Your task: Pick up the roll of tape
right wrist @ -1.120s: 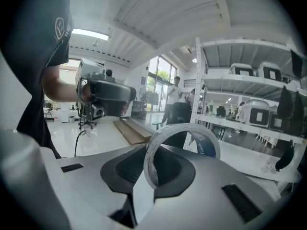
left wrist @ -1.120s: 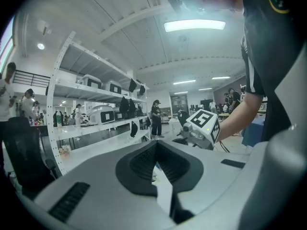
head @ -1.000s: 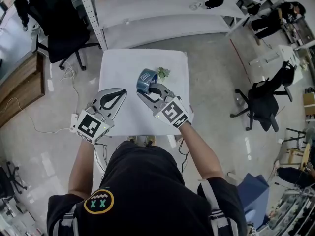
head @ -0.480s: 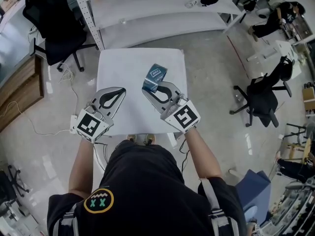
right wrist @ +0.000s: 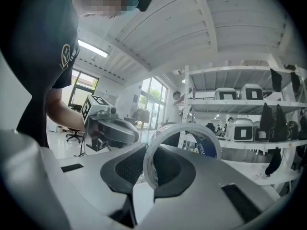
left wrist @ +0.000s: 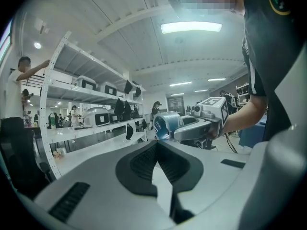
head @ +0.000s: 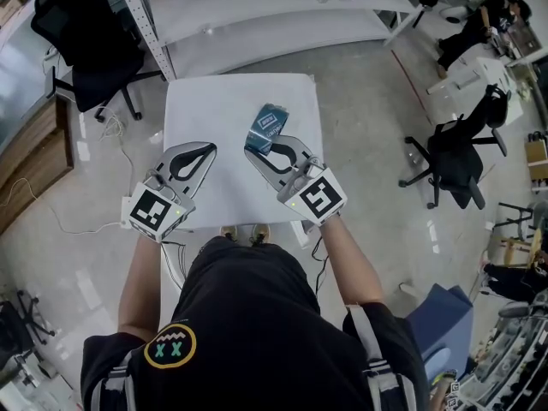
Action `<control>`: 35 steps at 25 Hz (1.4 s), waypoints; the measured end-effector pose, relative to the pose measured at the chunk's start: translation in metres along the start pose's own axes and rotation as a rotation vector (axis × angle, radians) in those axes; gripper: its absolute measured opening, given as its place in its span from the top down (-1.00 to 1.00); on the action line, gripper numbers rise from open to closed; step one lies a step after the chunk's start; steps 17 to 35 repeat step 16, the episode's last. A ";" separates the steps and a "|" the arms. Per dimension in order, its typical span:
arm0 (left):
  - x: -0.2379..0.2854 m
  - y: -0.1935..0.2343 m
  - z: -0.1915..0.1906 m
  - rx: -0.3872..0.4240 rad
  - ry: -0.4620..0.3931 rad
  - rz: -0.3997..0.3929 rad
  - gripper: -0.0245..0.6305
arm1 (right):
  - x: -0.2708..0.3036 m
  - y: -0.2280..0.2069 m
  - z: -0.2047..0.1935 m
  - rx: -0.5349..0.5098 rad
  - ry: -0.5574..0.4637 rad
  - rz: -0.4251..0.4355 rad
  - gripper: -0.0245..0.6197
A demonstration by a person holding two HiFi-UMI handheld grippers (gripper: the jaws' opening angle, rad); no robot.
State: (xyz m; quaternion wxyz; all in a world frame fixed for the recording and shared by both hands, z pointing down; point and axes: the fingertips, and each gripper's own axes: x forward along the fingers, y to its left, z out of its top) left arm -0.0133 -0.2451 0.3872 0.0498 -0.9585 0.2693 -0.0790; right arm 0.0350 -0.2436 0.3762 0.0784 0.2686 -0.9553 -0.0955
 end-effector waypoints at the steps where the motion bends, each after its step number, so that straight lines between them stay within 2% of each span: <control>1: 0.000 0.001 0.000 0.002 -0.001 0.001 0.87 | 0.000 0.000 -0.001 -0.001 0.001 -0.002 0.71; 35: 0.001 0.000 0.001 0.002 0.001 -0.003 0.87 | 0.000 0.000 -0.002 -0.004 0.009 -0.002 0.70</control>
